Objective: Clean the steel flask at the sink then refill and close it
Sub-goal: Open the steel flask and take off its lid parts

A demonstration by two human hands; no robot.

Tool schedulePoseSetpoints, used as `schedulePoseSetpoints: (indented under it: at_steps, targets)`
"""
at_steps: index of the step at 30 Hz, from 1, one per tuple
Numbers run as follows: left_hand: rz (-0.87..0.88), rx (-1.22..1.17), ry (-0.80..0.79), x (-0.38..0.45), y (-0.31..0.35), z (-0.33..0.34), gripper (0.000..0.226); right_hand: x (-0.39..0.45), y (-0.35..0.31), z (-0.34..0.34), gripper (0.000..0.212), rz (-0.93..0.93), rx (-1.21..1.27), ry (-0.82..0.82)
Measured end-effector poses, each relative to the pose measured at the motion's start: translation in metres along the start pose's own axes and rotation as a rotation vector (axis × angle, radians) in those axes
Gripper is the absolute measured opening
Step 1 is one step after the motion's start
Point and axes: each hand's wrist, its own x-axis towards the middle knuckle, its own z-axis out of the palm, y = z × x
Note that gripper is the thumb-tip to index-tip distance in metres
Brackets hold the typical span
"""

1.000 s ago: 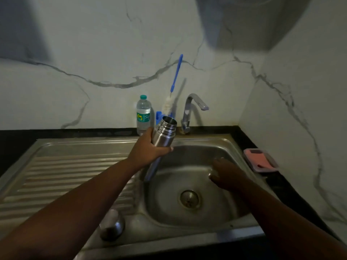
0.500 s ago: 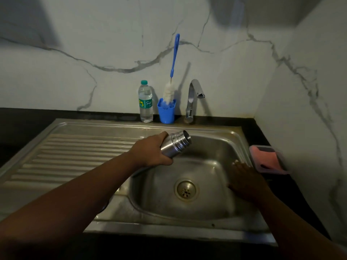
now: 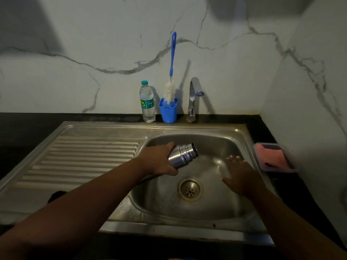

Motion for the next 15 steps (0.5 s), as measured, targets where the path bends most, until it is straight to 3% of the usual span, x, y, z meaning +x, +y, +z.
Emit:
schedulePoseSetpoints:
  at_steps: [3, 15]
  targets:
    - [-0.005, -0.003, -0.006, 0.002, 0.0, 0.005, 0.069, -0.011, 0.02, 0.007, 0.08, 0.05, -0.02, -0.091]
    - [-0.016, 0.071, -0.065, 0.006, 0.004, 0.011, 0.072, -0.023, 0.026, 0.009, 0.071, 0.043, -0.093, -0.071]
